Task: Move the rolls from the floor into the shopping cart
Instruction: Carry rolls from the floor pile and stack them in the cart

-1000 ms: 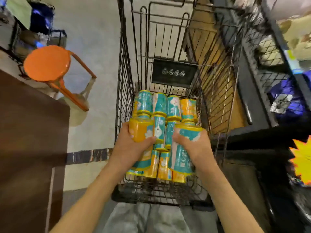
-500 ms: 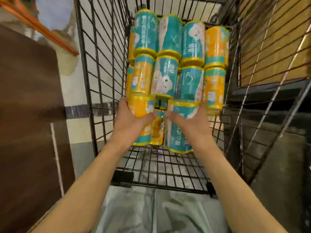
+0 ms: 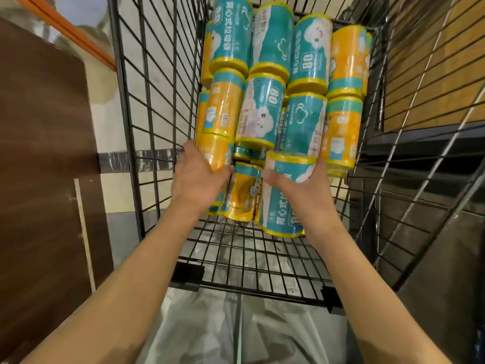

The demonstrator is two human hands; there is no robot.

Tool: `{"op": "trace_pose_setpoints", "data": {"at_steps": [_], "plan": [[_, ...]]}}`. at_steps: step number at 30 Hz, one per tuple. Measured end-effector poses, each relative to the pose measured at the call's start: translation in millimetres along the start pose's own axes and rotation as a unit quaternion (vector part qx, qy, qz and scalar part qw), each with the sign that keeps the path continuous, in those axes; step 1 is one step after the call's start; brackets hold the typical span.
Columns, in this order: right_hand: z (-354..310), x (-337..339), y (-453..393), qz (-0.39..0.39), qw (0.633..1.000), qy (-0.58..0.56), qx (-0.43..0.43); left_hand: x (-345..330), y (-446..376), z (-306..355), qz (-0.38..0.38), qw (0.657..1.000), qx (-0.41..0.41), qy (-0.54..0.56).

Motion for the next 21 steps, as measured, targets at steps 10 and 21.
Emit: {"op": "trace_pose_setpoints", "data": {"at_steps": [10,21], "plan": [[8.7,-14.6,0.0,-0.001,0.999,0.003,-0.038,18.5,14.8,8.4,-0.012,0.999,-0.046,-0.012],[24.0,-33.9,-14.0,0.031,0.994,0.066,-0.076,31.0,39.9,38.4,-0.04,0.975,-0.192,-0.107]]}}
Point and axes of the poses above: each hand's wrist, its own y-axis away from the middle knuckle, its own x-axis out of the back of the hand, z = x × y, the point moved 9 cm from there along -y, towards the middle knuckle, and after that the axes turned 7 degrees about -z, right-handed, at the moved point
